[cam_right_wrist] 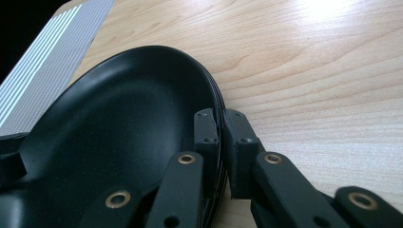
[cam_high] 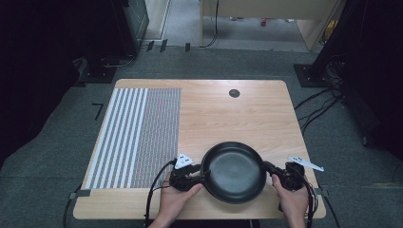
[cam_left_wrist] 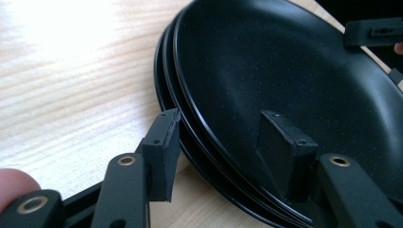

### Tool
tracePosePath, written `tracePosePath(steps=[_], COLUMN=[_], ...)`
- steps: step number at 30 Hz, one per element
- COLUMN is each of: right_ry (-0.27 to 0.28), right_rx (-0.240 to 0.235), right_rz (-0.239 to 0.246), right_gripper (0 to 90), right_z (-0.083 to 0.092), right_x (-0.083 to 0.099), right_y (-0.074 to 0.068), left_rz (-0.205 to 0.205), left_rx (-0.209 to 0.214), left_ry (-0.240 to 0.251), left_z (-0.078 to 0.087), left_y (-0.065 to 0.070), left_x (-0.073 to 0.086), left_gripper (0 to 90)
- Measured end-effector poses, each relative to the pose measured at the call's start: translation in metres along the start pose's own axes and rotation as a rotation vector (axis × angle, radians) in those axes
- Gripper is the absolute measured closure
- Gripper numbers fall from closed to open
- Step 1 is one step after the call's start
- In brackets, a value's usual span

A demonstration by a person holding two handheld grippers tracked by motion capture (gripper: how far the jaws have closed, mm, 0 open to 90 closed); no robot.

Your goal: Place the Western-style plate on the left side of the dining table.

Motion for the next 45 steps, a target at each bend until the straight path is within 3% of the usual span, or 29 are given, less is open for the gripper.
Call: tracePosePath(steps=[2, 6, 13, 20, 34, 37, 40, 45], right_ry=[0.003, 0.01, 0.029, 0.035, 0.012, 0.0, 0.002, -0.003], right_rx=[0.003, -0.02, -0.052, -0.051, -0.126, -0.156, -0.151, -0.153], right_rz=[0.003, -0.013, -0.047, -0.036, -0.066, -0.076, -0.08, -0.1], right_gripper=[85.3, 85.7, 86.2, 86.0, 86.0, 85.7, 85.7, 84.6], right_z=[0.0, 0.0, -0.002, -0.003, -0.01, -0.013, -0.013, -0.014], right_x=[0.0, 0.001, 0.001, 0.003, 0.008, 0.011, 0.012, 0.013], right_y=[0.0, -0.001, 0.0, -0.003, -0.01, -0.015, -0.016, -0.016], left_rz=[0.001, 0.038, 0.038, 0.047, 0.075, 0.083, 0.092, 0.066], left_rx=[-0.012, 0.016, 0.017, 0.035, 0.054, 0.063, 0.088, 0.081], left_ry=[-0.007, 0.0, -0.001, 0.006, 0.004, 0.01, 0.002, -0.006], left_z=[-0.002, -0.001, 0.0, 0.002, 0.008, 0.014, 0.019, 0.022], left_y=[-0.001, -0.003, -0.004, -0.003, -0.006, -0.012, -0.015, -0.017], left_x=[0.002, 0.0, 0.0, -0.002, -0.004, -0.006, -0.008, -0.007], left_gripper=[49.7, 50.5, 52.5, 53.7, 53.8, 57.5, 60.0, 65.1])
Point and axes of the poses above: each handheld gripper's, and its own axes: z roughly backward along the jaws, x roughly out of its underside, y roughly to its right, the point moved 10 cm from there along -z, roughly forward along the jaws, and after that the axes turned 2 degrees about -z, right-handed, at the moved point
